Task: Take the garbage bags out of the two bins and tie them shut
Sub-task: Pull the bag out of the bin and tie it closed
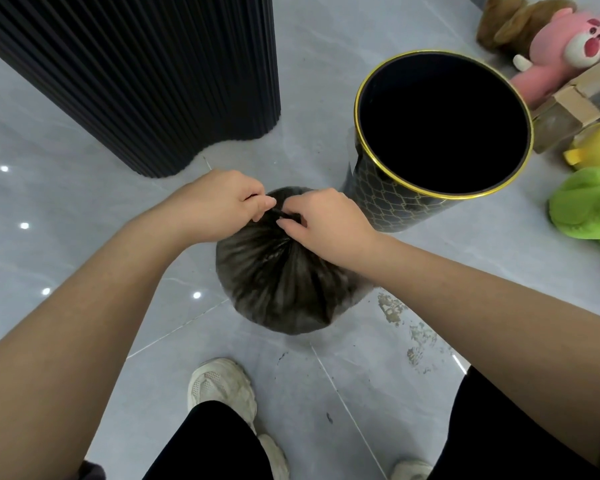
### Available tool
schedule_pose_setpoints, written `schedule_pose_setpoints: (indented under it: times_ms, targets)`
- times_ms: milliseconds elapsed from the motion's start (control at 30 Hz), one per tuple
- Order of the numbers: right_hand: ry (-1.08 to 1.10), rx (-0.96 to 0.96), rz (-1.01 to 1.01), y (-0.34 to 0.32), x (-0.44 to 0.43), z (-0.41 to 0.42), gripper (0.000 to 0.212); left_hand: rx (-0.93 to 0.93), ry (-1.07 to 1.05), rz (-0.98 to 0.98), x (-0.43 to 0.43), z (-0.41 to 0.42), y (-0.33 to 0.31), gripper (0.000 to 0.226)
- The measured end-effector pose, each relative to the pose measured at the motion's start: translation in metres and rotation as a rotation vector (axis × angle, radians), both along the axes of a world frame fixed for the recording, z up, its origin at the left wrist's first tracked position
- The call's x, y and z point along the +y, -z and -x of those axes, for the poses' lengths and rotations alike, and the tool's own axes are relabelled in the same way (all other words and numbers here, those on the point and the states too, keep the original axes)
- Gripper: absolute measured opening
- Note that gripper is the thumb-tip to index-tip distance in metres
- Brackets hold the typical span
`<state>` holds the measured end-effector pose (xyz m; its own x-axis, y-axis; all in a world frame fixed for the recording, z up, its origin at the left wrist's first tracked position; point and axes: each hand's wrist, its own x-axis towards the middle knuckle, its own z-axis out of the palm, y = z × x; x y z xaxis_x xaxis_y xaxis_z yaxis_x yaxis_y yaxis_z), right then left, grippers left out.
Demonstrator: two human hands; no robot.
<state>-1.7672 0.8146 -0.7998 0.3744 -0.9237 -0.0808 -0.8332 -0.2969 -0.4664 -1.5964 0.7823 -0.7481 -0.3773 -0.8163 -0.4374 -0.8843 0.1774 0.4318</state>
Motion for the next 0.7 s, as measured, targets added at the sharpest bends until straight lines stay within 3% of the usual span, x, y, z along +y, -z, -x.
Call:
schedule_pose_setpoints:
  times_ms: [167, 300, 433, 600, 700]
  targets:
    - [-0.010, 0.049, 0.045, 0.0040, 0.0004, -0.0005, 0.024, -0.015, 0.005, -0.049, 0.0013, -0.0007, 0.0007, 0.035]
    - [-0.002, -0.023, 0.024, 0.0055, 0.0016, 0.0006, 0.024, -0.011, 0.024, -0.100, 0.0021, 0.0011, 0.0003, 0.036]
    - [0.010, -0.033, -0.003, 0.0041, 0.0007, -0.0024, 0.014, -0.041, 0.019, -0.063, 0.0010, 0.0053, -0.0013, 0.035]
    - [0.022, -0.023, -0.019, 0.0028, -0.0010, -0.0061, 0.026, -0.040, -0.016, -0.024, 0.0022, 0.0000, 0.0013, 0.041]
    - [0.099, 0.020, -0.025, 0.0063, 0.0011, -0.0059, 0.020, -0.027, -0.018, 0.004, 0.0018, 0.0010, 0.0032, 0.043]
